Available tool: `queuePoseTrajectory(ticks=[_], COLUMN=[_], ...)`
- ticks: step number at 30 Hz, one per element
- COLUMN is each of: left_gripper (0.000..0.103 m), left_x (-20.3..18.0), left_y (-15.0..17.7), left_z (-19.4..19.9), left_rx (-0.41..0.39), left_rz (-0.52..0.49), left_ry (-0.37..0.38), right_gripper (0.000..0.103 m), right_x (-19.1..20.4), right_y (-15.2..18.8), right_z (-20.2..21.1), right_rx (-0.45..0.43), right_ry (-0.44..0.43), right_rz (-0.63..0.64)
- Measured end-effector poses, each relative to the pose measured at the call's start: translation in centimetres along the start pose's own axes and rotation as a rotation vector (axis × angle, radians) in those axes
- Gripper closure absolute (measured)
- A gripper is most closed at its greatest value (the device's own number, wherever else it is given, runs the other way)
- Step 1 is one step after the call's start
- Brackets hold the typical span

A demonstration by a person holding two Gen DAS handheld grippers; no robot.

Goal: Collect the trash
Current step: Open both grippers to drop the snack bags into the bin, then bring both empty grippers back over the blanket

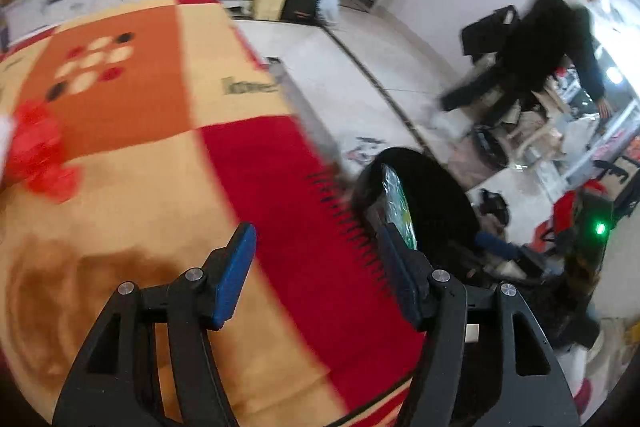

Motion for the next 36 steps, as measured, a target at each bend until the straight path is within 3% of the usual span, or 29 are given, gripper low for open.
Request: queuePoseTrajectory(ticks=[11,20,29,36], left_gripper=[0.04,0.04,0.04,0.04], left_x=[6.7,9.4,12.8,16.5], left_y=[3.4,4.7,5.7,6.8], left_z=[5.0,8.7,13.0,15.1], left_rx=[-0.07,-0.116,-0.183,-0.191], left_rz=[0.004,0.043,0.079,0.149], left_ry=[-0.129,-0.164,-0.227,-0.274], right_gripper=[0.02,0.02,0.02,0.02], right_x=[4.1,8.7,14.2,18.5], right_y=[-0.1,-0.5,-1.2,-0.8], right_z=[-0.7,-0.3,-0.3,-0.6], right_rx=[0.044,0.049,0.042,0.057], right_ry=[0.042,0.041,-0.017,-0.067], right_rz=[0.093,0.185,0.277,0.344])
Point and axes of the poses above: each gripper's, at about its wrist camera, not at the fingertips, and z roughly against the way its jaws point, x to its left, y to its underside, the point moved 1 cm from there along -z, roughly the way its jaws point, and after that the axes turned 6 degrees about z, right-handed, at the moved point
